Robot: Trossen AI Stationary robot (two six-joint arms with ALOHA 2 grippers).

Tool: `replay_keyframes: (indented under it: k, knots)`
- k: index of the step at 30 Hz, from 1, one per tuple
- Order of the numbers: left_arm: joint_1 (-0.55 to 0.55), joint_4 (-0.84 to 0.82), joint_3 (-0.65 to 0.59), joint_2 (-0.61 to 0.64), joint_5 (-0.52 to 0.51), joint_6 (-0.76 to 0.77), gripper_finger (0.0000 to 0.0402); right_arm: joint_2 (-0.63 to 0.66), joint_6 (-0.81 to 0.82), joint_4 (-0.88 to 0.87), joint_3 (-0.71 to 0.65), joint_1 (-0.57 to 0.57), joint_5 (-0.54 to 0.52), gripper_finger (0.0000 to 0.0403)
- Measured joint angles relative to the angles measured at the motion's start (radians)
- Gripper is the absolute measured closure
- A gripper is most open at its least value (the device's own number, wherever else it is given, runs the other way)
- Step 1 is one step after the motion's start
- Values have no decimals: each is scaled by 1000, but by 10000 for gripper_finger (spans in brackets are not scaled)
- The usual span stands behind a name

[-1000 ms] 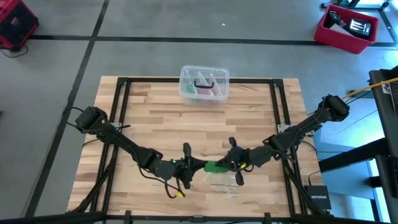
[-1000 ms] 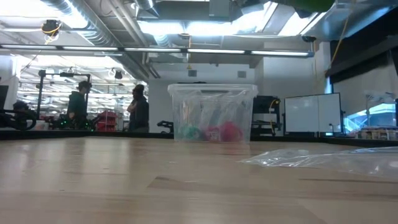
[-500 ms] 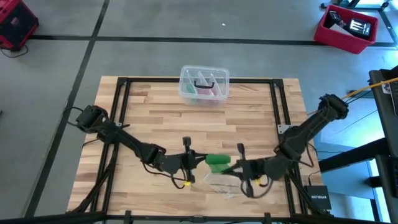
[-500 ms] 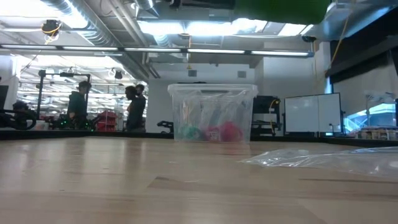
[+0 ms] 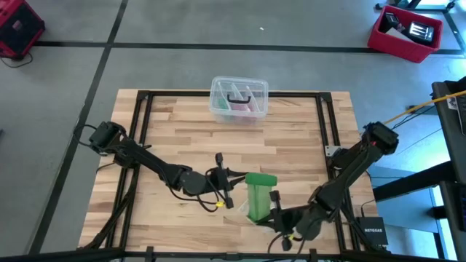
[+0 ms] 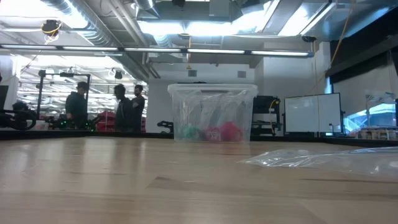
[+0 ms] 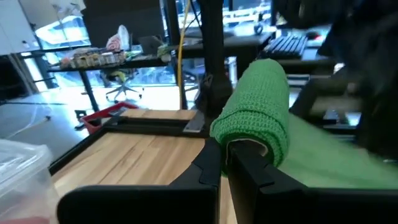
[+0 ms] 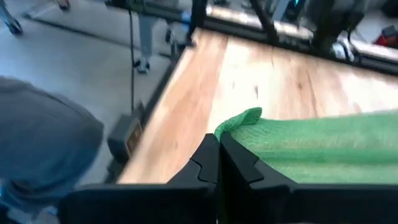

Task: Roll bandage
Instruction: Roll the green bandage

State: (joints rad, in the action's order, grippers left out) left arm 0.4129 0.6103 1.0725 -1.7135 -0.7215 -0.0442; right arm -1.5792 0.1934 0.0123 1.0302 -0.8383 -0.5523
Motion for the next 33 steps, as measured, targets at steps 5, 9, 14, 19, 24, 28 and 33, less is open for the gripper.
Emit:
replay_keyframes:
  k: [5, 9, 14, 19, 24, 28, 33]
  knots:
    - [10, 8, 0, 46, 84, 27, 396, -70, 8, -46, 0, 0, -74, 399]
    - [35, 7, 0, 63, 111, 12, 396, -75, 9, -68, 0, 0, -155, 392]
    - [62, -1, 0, 63, 132, -40, 396, -75, 36, -57, 0, 2, -180, 379]
    - [67, -10, 0, 64, 132, -42, 396, -44, 136, -60, 0, 2, -191, 319]
    - [64, -10, 1, 66, 132, -42, 396, 23, 144, -62, 0, -1, -149, 231]
    - [63, -11, 1, 66, 135, -47, 396, 78, 153, -75, 0, 0, -57, 181]
    - [68, 12, 1, 65, 136, -62, 396, 131, 244, -161, 0, -18, -24, 161]
